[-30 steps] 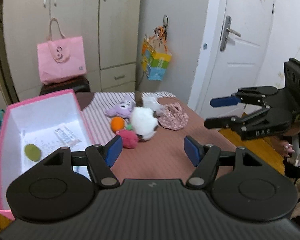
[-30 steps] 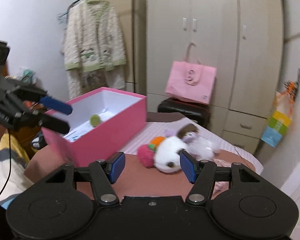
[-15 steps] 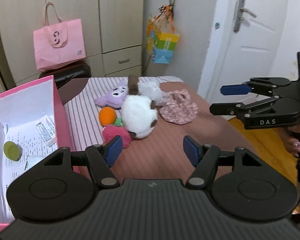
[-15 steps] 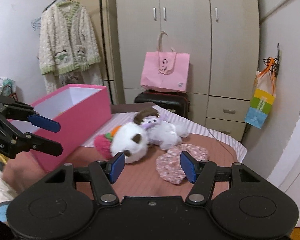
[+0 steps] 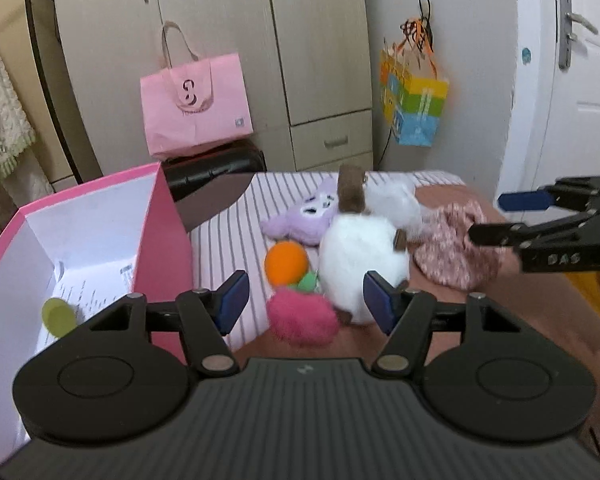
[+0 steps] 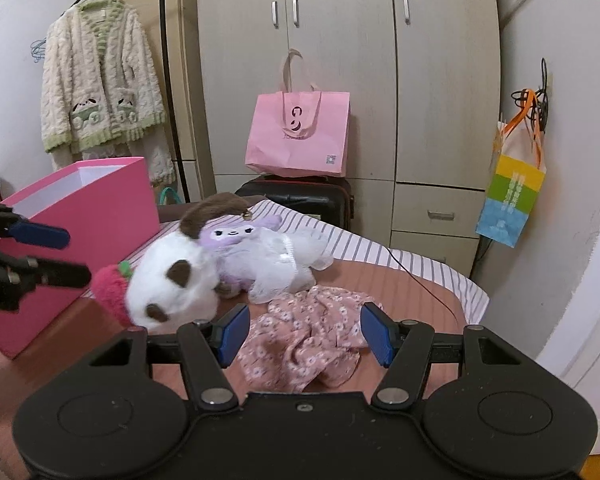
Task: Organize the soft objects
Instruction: 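Grasp the pink pompom with the left tool while the right tool grasps the floral cloth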
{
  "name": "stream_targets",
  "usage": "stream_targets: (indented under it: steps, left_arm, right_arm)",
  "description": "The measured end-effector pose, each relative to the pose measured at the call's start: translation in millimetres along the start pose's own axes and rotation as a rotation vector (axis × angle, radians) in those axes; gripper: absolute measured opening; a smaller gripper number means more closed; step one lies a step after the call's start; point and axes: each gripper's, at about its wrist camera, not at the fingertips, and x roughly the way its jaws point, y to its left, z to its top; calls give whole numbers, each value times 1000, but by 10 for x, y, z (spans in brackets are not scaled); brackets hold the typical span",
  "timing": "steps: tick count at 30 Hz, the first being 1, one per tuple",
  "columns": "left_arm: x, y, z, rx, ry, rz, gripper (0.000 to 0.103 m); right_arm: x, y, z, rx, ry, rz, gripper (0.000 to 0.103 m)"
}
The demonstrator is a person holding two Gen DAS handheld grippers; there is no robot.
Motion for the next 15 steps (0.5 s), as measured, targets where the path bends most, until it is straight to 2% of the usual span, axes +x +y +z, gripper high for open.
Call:
stream_targets:
  steps: [6, 9, 15]
  left_arm:
    - [226, -26, -22, -34, 26, 42, 59]
    - [327, -15, -59, -55, 54, 69, 59]
    - [395, 43, -120, -124, 66, 43, 59]
  right_arm:
    - [222, -18, 8, -41, 6, -10, 67]
    - [306, -5, -6, -68, 19, -11, 72]
    - [440, 45, -72, -122, 53, -17, 72]
